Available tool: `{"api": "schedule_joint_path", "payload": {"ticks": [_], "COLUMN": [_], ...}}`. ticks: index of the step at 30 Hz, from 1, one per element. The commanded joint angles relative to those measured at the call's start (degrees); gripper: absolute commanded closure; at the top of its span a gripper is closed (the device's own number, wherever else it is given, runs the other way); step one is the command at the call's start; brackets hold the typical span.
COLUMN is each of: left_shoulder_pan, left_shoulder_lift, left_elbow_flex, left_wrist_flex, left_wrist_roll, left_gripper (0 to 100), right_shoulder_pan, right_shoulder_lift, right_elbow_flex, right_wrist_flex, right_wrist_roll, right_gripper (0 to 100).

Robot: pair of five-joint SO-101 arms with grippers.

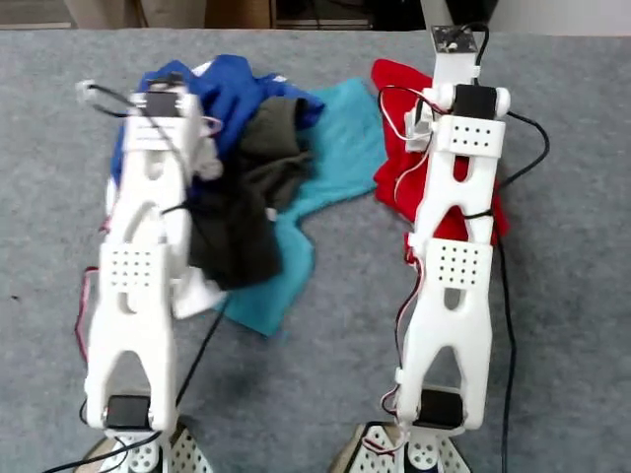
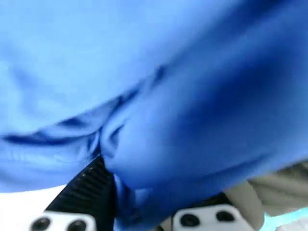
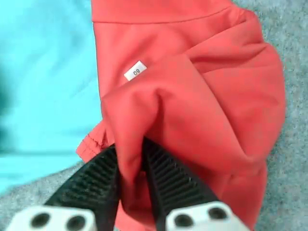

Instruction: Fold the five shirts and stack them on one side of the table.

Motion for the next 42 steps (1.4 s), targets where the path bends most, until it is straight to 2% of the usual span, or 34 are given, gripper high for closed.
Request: {"api": "schedule_joint_path", "payload": {"ticks": [1,6,14,21,24,28,31,38,42], "left_shoulder_pan": [-12.75,-22.95,-35.69,-45.36,-46.68,-42.73,-36.66,-25.23,-15.82], "left_shoulder_lift": [0.84,-1.71,-6.90,-9.71,-9.71,-9.80,-10.51,-22.90,-31.60], "left_elbow_flex": [-3.78,-7.74,-8.97,-8.53,-8.44,-8.44,-9.32,-9.14,-8.44], "left_wrist_flex": [0.44,0.44,0.44,0.44,0.44,0.53,0.53,0.53,0.53], "left_wrist_roll": [-3.43,-8.62,-9.93,-15.03,-15.30,-14.68,-9.23,10.37,8.79], "left_gripper": [98,98,98,98,98,98,96,67,66], "right_shoulder_pan": [-0.04,-0.04,-0.13,-0.13,-0.13,-0.22,-0.40,-0.57,-1.54], "right_shoulder_lift": [-0.40,-0.40,-0.40,-0.48,-0.48,-0.48,-0.48,-0.48,-0.40], "right_elbow_flex": [-2.33,-2.33,-2.33,-2.33,-2.33,-2.33,-2.33,-2.33,-2.07], "right_wrist_flex": [0.18,0.18,0.18,0.18,0.18,0.18,0.18,0.18,0.26], "right_wrist_roll": [0.35,0.35,0.35,0.35,0.35,0.35,0.35,0.35,0.35], "right_gripper": [99.5,99.5,99.5,99.5,99.5,99.5,99.5,99.5,99.5]}}
